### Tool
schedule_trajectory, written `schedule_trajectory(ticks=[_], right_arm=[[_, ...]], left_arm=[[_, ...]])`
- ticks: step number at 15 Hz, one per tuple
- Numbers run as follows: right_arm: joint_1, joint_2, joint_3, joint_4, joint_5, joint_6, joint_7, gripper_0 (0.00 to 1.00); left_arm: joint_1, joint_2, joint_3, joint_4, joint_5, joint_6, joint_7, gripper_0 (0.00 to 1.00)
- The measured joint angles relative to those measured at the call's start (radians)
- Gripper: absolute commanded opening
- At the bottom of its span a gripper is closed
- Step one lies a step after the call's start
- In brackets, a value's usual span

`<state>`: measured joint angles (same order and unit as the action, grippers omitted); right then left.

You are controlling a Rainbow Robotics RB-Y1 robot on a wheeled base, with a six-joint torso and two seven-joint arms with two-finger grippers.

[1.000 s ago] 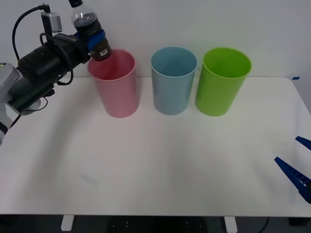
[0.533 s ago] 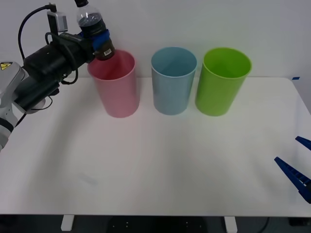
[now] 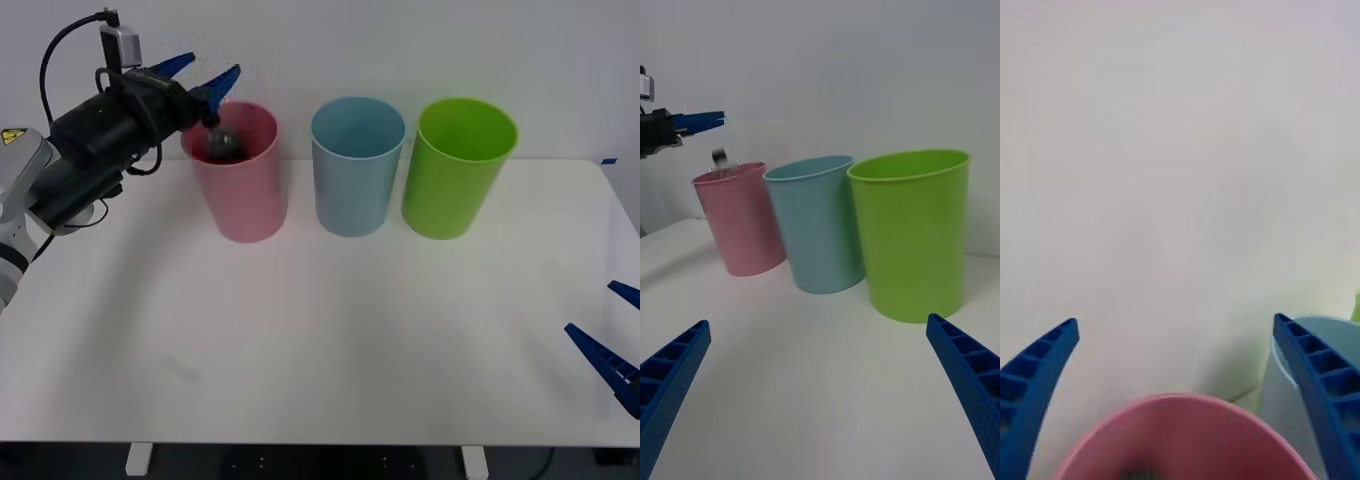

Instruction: Grasp the object on the table and drop it into the matching bin: aluminum can to the light blue bin, PET bottle to the pink bin.

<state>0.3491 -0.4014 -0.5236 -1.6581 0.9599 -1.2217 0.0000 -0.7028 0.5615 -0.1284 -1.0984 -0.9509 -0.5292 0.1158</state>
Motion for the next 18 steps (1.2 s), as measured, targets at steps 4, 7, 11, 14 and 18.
schedule_trajectory(ticks=[4, 7, 11, 14, 18], right_arm=[[0.000, 0.000, 0.000, 0.000, 0.000, 0.000, 0.000, 1.00], [0.000, 0.000, 0.000, 0.000, 0.000, 0.000, 0.000, 1.00], [0.000, 0.000, 0.000, 0.000, 0.000, 0.000, 0.000, 1.00], [0.000, 0.000, 0.000, 0.000, 0.000, 0.000, 0.000, 1.00], [0.000, 0.000, 0.000, 0.000, 0.000, 0.000, 0.000, 1.00]], left_arm=[[0.020, 0.004, 0.001, -0.004, 0.034, -0.031, -0.004, 1.00], [0.089, 0.039, 0.003, -0.072, 0.097, -0.035, -0.008, 1.00], [0.198, 0.112, 0.024, -0.166, 0.176, -0.044, -0.013, 1.00], [0.300, 0.164, 0.066, -0.236, 0.226, -0.067, -0.017, 1.00], [0.453, 0.173, 0.217, -0.305, 0.206, -0.175, -0.021, 1.00]])
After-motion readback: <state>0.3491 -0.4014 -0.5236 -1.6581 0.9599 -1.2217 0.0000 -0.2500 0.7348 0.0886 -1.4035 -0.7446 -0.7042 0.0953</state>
